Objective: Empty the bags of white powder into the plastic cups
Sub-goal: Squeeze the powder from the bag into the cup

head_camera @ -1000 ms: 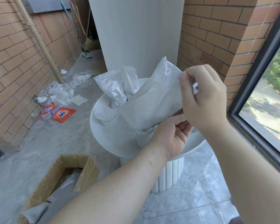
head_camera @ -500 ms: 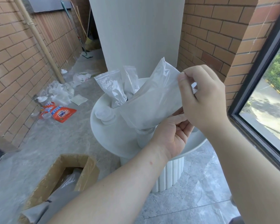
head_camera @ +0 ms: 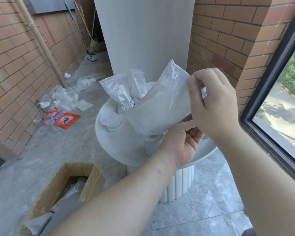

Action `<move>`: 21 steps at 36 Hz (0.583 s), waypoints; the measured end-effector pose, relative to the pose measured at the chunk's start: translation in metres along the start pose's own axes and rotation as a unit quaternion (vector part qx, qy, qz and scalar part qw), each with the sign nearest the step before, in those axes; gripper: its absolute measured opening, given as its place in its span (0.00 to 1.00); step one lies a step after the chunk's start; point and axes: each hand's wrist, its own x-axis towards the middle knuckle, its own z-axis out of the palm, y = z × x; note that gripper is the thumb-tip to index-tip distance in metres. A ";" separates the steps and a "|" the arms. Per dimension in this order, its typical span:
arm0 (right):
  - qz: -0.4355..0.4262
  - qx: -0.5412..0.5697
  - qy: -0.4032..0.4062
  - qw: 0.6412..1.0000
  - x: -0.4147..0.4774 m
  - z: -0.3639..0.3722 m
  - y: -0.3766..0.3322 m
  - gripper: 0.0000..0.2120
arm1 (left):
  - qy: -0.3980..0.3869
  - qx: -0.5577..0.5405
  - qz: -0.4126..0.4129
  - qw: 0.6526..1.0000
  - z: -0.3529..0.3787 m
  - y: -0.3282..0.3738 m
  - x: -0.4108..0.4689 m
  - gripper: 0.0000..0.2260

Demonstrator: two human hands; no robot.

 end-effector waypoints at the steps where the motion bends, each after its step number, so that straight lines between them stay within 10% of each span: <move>1: 0.000 -0.002 0.000 1.000 0.000 0.001 0.000 0.11 | -0.001 -0.001 0.000 1.000 0.000 0.000 0.000 0.19; 21: 0.128 0.066 -0.035 0.989 -0.007 -0.012 0.011 0.19 | -0.011 -0.019 -0.013 1.000 -0.001 0.005 0.003 0.14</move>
